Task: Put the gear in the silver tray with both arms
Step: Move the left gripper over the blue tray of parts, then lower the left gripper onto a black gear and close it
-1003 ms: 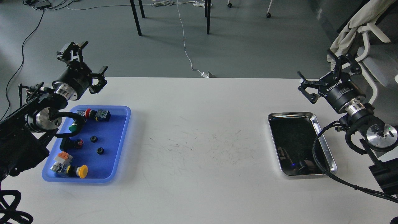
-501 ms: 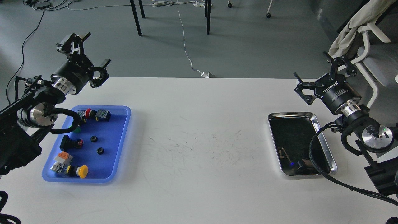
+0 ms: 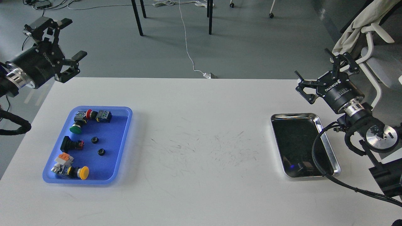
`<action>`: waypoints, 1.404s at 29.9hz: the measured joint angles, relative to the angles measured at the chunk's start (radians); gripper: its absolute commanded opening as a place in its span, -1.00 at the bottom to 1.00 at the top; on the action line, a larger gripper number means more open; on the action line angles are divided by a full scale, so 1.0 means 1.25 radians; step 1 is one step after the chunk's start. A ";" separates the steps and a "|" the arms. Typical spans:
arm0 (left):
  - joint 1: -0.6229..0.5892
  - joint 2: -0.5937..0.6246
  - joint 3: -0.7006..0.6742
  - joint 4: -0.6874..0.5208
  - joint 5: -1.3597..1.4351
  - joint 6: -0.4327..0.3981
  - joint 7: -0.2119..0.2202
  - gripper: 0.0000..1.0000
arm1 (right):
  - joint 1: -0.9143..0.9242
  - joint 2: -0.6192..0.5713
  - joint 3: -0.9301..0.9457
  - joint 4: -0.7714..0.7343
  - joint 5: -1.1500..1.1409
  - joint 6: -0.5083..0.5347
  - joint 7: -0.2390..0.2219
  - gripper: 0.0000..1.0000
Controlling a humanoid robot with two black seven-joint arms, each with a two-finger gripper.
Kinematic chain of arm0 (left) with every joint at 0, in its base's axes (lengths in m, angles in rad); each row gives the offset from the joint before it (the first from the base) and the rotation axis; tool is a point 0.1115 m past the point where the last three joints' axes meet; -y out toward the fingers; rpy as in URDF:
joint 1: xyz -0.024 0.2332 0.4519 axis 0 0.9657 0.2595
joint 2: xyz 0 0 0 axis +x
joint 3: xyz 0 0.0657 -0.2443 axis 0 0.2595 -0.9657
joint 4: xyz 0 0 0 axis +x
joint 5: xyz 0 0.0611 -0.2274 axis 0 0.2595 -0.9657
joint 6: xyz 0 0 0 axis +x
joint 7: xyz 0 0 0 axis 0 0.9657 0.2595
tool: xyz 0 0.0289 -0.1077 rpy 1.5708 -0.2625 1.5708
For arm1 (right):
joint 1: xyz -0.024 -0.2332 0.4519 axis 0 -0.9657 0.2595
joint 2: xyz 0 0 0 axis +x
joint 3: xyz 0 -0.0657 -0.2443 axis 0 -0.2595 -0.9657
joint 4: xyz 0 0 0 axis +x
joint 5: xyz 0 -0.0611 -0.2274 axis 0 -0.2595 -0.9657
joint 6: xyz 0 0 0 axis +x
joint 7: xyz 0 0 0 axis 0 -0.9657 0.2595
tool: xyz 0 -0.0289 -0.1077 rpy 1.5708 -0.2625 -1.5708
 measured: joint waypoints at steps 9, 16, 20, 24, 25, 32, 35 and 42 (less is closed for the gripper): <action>0.010 0.205 0.032 -0.215 0.125 -0.006 0.002 0.97 | -0.005 -0.004 0.001 0.001 -0.003 -0.001 0.000 0.99; 0.012 0.264 0.073 -0.291 0.353 0.013 -0.002 0.97 | -0.010 -0.011 0.002 0.006 -0.003 -0.001 0.000 0.99; 0.013 0.261 0.092 -0.306 0.466 0.067 -0.004 0.97 | -0.010 -0.012 0.002 0.008 -0.004 -0.001 0.000 0.99; 0.014 0.252 0.137 -0.308 0.605 0.094 -0.003 0.97 | -0.010 -0.012 0.002 0.008 -0.005 -0.001 0.000 0.99; 0.014 0.251 0.147 -0.308 0.637 0.096 -0.003 0.97 | -0.010 -0.012 0.002 0.008 -0.005 -0.001 0.000 0.99; 0.015 0.241 0.237 -0.299 0.800 0.118 0.000 0.97 | -0.011 -0.009 0.001 0.006 -0.006 -0.001 0.001 0.99; 0.016 0.228 0.273 -0.275 0.870 0.149 0.005 0.96 | -0.011 -0.006 0.001 0.005 -0.007 -0.001 0.001 0.99; 0.020 0.146 0.319 -0.155 1.052 0.228 0.001 0.96 | -0.012 -0.004 0.002 0.004 -0.007 -0.001 0.001 0.99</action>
